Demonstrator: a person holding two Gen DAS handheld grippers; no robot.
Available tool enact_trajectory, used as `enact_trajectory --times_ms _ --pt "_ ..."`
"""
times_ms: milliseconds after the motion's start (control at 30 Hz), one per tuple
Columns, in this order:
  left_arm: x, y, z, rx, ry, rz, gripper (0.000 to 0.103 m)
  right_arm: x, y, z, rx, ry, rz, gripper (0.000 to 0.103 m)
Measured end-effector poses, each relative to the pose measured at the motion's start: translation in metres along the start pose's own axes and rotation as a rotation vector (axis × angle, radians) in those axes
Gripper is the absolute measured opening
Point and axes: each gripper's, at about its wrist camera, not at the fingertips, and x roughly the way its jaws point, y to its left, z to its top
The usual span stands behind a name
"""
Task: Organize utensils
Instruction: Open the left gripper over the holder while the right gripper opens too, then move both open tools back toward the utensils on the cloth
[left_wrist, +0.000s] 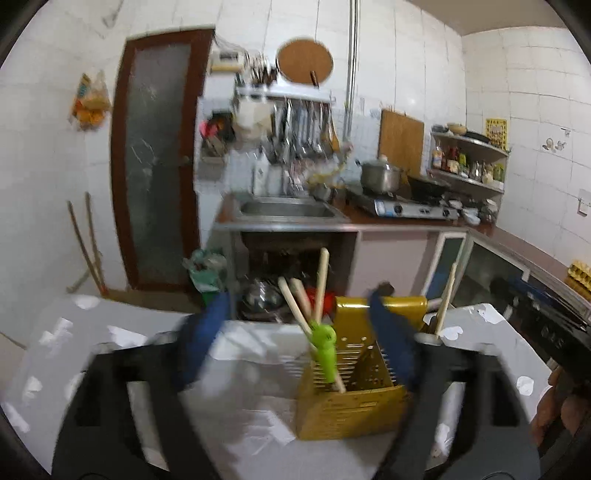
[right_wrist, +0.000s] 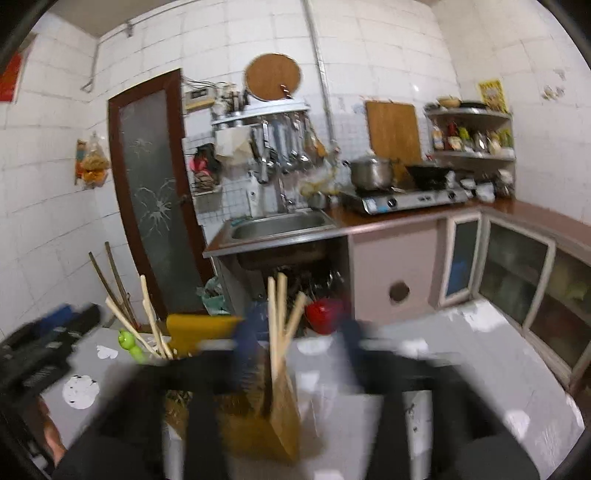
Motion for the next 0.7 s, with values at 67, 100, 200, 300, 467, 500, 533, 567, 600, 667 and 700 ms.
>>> enact_trajectory --times_ms 67,100,200,300,467,500,533,567,600,667,700 --pt "-0.024 0.005 0.000 0.006 -0.003 0.009 0.095 -0.023 -0.006 -0.005 0.000 0.009 -0.013 0.066" --pt "-0.036 0.009 0.000 0.001 0.008 0.010 0.098 -0.030 -0.008 -0.008 -0.003 0.022 -0.013 0.066" --pt "-0.073 0.022 -0.006 -0.031 0.021 0.000 0.098 -0.061 -0.011 -0.021 -0.003 0.066 0.009 0.077" --pt "-0.102 0.030 -0.017 -0.036 0.018 0.013 0.098 -0.094 -0.006 -0.036 -0.040 0.068 0.016 0.084" --pt "-0.130 0.035 -0.046 -0.006 0.057 0.040 0.098 -0.129 0.000 -0.057 -0.043 0.096 0.045 0.090" --pt "-0.132 0.037 -0.054 -0.001 0.066 0.046 0.098 -0.134 0.003 -0.066 -0.050 0.106 0.050 0.090" --pt "-0.132 0.038 -0.063 0.000 0.083 0.054 0.098 -0.136 0.006 -0.073 -0.057 0.116 0.054 0.091" --pt "-0.132 0.040 -0.071 -0.003 0.101 0.057 0.098 -0.136 0.010 -0.083 -0.072 0.134 0.063 0.091" --pt "-0.130 0.042 -0.081 -0.006 0.120 0.055 0.098 -0.136 0.013 -0.092 -0.084 0.148 0.068 0.091" --pt "-0.125 0.046 -0.101 -0.004 0.163 0.062 0.098 -0.133 0.020 -0.110 -0.118 0.177 0.076 0.091" --pt "-0.123 0.048 -0.110 0.000 0.175 0.069 0.098 -0.130 0.024 -0.122 -0.139 0.194 0.083 0.091"
